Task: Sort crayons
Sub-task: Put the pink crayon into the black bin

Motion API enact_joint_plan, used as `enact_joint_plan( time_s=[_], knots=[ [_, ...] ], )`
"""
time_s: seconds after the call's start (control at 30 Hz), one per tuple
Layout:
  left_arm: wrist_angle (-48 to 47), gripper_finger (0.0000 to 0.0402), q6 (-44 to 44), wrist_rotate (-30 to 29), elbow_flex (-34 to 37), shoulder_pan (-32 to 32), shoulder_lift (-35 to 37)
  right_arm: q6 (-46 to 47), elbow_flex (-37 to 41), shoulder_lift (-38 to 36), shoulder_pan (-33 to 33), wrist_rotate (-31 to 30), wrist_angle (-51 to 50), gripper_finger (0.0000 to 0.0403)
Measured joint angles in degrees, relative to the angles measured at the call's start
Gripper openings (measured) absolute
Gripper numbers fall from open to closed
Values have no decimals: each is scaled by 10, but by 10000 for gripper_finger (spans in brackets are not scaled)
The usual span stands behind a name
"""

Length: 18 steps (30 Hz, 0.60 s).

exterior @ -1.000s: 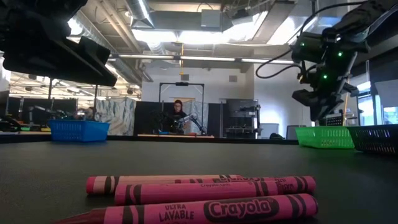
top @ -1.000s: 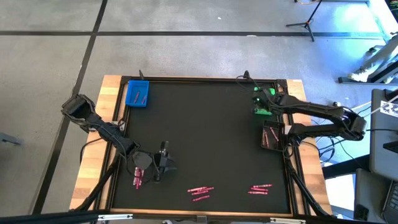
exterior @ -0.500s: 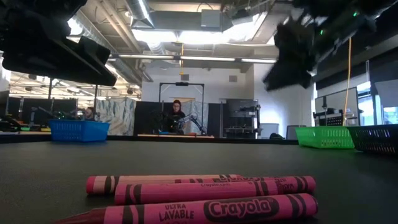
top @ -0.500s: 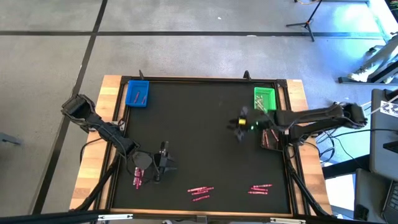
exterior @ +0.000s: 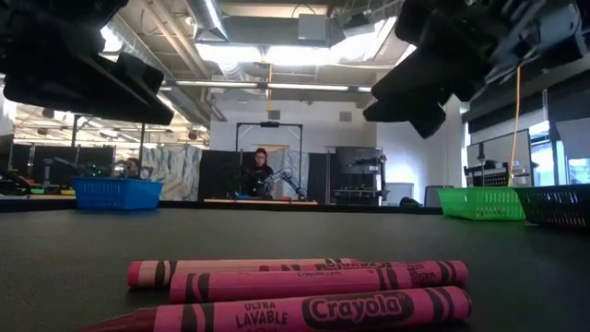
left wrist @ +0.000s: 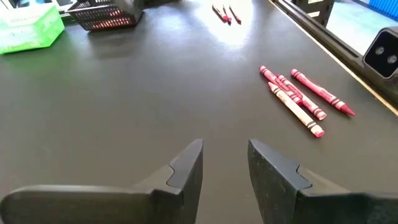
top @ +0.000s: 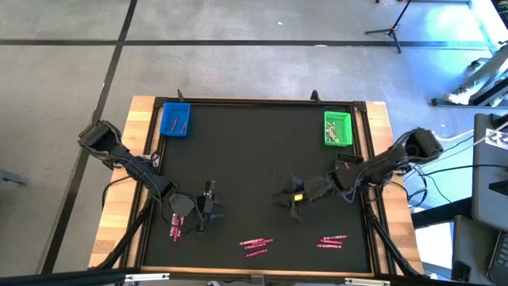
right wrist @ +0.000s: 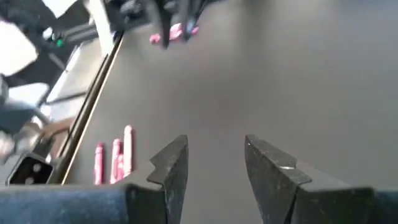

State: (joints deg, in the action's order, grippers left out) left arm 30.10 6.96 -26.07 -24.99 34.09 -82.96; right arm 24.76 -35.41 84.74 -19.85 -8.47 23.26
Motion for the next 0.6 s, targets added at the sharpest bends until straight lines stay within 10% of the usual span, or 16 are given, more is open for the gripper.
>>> enact_joint_plan(
  time_s=[0.6],
  knots=[
    [4,119,0,0,0,-1,0,-37,-246,163,-108,0,-227,153]
  ],
)
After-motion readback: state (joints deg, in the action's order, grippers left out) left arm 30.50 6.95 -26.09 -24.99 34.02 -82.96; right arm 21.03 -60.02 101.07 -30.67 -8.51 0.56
